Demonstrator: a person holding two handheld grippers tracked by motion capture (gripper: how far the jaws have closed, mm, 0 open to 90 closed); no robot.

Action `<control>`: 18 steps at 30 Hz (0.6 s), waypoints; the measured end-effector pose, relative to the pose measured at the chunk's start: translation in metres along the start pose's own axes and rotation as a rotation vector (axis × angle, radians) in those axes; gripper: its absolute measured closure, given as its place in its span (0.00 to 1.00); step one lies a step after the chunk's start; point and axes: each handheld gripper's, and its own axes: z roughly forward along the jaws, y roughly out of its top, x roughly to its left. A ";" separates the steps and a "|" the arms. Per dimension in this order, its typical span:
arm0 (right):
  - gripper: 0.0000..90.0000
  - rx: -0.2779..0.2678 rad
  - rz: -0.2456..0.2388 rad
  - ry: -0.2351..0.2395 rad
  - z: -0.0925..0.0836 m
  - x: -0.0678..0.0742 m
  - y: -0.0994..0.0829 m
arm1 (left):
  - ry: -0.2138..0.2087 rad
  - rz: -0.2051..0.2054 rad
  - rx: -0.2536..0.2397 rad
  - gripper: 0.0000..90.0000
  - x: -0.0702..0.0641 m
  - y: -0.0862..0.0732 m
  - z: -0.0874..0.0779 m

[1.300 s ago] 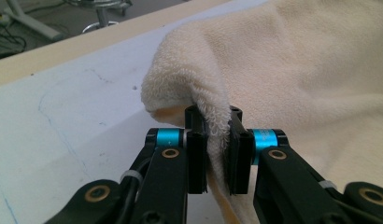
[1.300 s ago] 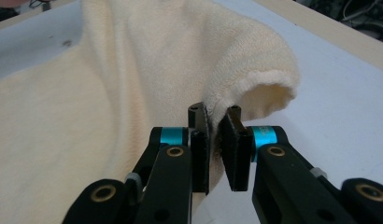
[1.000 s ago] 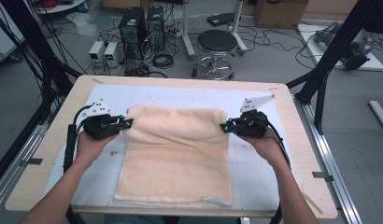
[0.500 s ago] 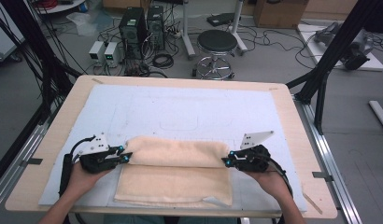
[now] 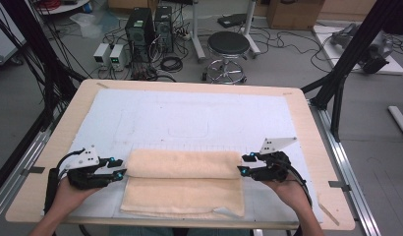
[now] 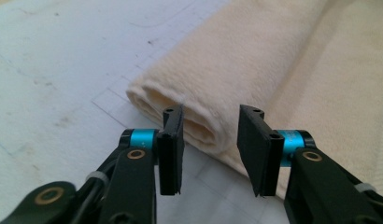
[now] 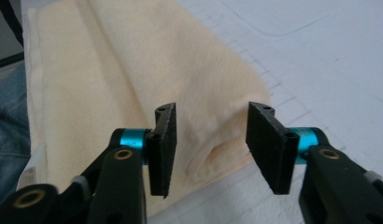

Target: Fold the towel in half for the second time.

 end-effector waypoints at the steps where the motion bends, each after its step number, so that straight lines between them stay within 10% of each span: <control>1: 0.54 -0.006 0.002 -0.003 0.000 -0.001 0.003 | 0.001 -0.002 0.003 0.62 0.003 0.004 0.001; 14: 0.44 0.067 0.028 0.020 0.035 -0.027 0.023 | -0.055 -0.064 0.044 0.40 0.032 0.030 0.044; 18: 0.57 0.102 0.056 0.093 0.043 -0.033 0.019 | -0.139 -0.112 0.080 0.60 0.038 0.025 0.050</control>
